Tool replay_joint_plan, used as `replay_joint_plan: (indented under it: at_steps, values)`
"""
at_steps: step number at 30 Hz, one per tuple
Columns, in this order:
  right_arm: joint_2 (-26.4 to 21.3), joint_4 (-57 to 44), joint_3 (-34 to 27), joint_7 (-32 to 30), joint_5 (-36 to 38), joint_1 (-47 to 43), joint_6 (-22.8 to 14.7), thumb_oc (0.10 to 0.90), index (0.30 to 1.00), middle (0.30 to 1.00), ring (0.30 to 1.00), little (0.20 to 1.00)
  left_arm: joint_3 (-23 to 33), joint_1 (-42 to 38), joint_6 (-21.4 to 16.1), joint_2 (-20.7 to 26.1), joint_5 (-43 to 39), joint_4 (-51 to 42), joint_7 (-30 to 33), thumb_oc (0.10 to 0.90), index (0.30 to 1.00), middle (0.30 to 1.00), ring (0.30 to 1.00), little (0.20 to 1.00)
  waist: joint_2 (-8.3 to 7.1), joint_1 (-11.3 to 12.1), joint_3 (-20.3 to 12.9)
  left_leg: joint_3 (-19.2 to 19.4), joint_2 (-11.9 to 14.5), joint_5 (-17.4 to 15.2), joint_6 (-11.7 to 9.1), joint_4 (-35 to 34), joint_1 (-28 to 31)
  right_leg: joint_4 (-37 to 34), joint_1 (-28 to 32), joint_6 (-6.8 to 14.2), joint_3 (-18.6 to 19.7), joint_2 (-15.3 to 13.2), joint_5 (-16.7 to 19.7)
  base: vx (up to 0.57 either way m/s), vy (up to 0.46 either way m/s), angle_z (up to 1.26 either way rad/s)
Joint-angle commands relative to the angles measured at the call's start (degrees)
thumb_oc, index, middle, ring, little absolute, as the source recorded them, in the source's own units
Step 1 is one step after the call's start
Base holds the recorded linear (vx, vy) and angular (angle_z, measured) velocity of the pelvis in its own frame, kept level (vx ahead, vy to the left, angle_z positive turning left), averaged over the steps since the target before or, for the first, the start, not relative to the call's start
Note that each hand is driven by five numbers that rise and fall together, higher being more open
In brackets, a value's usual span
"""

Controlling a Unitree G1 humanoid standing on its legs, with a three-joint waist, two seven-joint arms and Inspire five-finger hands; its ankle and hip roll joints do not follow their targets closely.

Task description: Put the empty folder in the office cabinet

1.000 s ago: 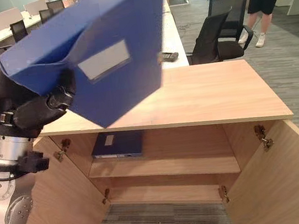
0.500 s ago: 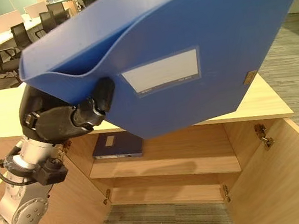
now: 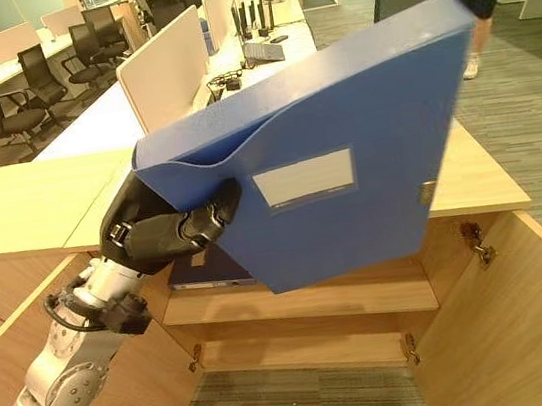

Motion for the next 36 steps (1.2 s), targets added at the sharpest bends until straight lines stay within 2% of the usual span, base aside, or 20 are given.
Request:
replay_joint_plan:
  at_steps: [1,7,11,12,15,21,24,32,36]
  values:
    - [1.8,-2.4,-0.1,0.1,4.7,-6.7,-2.3,0.800,0.900,0.900,0.900,0.900,5.4,-6.6,-4.1,-0.9,-3.0,-2.5,0.7,0.400,0.300,0.300,0.300,0.300,-1.52,0.3,0.9,0.2,2.6,-5.2,-2.1,-0.1,3.4,3.4,0.7,5.0,0.0,-4.4,-5.4,0.01,0.016,-0.04]
    - [0.7,-12.1,-2.3,-0.1,10.7,-7.2,-4.2,0.800,0.900,0.900,0.900,0.900,7.1,-1.6,-2.7,0.7,-2.4,-0.2,-0.6,0.400,0.300,0.300,0.300,0.300,-1.65,0.5,1.0,0.5,2.6,-5.2,-2.1,-0.1,3.3,3.2,0.6,5.0,0.2,-4.4,-5.2,0.00,0.005,-0.02]
    - [-1.9,-23.8,-4.4,-0.5,13.6,-6.7,-6.2,0.800,0.900,0.900,0.900,0.900,8.4,1.4,-1.8,1.5,-0.9,2.3,-1.6,0.400,0.300,0.300,0.300,0.300,-1.80,0.3,1.0,0.5,2.7,-5.2,-2.2,-0.1,3.3,3.3,0.4,5.1,0.3,-4.4,-5.2,0.01,0.009,-0.03]
    - [-3.1,-29.4,-6.0,-0.8,14.4,-6.2,-6.9,0.800,0.900,0.900,0.900,0.900,9.2,2.8,-1.3,1.4,-0.5,3.8,-2.3,0.400,0.300,0.300,0.300,0.300,-1.80,0.3,1.0,0.5,2.7,-5.2,-2.1,-0.1,3.4,3.5,0.4,5.1,0.2,-4.4,-5.3,0.02,0.023,-0.05]
    - [-4.8,-36.0,-8.4,-0.8,15.4,-5.3,-7.7,0.800,0.900,0.900,0.900,0.900,10.1,4.3,-0.8,1.7,0.4,5.4,-3.6,0.400,0.300,0.300,0.300,0.300,-1.78,0.1,0.8,0.6,2.7,-5.3,-2.1,-0.1,3.4,3.7,0.4,5.2,0.2,-4.5,-5.4,0.01,0.005,-0.01]
    - [-6.4,-42.7,-11.2,-0.5,18.2,-5.2,-8.5,0.800,0.900,0.900,0.900,0.900,11.1,5.6,0.1,3.6,0.7,6.1,-5.6,0.400,0.300,0.300,0.300,0.300,-1.82,0.0,0.5,0.6,2.7,-5.4,-2.1,-0.1,3.6,3.7,0.4,5.2,0.3,-4.5,-5.4,0.00,0.000,0.00]
    - [-7.4,-46.4,-11.8,0.5,21.0,-6.2,-9.1,0.800,0.900,0.900,0.900,0.900,12.0,5.4,0.5,6.3,1.6,7.2,-6.8,0.400,0.300,0.300,0.300,0.300,-1.80,0.0,0.3,0.7,2.7,-5.4,-2.1,-0.1,3.7,3.7,0.4,5.2,0.2,-4.5,-5.4,0.00,0.000,0.00]
    - [-8.7,-52.6,-11.4,3.9,24.0,-6.5,-8.9,0.800,0.900,0.900,0.900,0.900,13.8,5.0,0.4,8.9,2.4,8.6,-8.5,0.400,0.300,0.300,0.300,0.300,-1.76,0.1,0.2,0.5,2.7,-5.3,-2.1,-0.1,3.7,3.5,0.5,5.2,0.2,-4.6,-5.3,0.00,0.000,0.00]
    - [-9.1,-55.6,-10.7,6.9,28.0,-6.4,-8.2,0.800,0.900,0.900,0.900,0.900,14.0,4.1,0.6,10.6,3.1,9.1,-9.8,0.400,0.300,0.300,0.300,0.300,-1.81,0.1,0.1,0.5,2.8,-5.2,-2.2,-0.1,3.6,3.6,0.4,5.3,0.0,-4.8,-5.3,0.00,0.000,0.00]
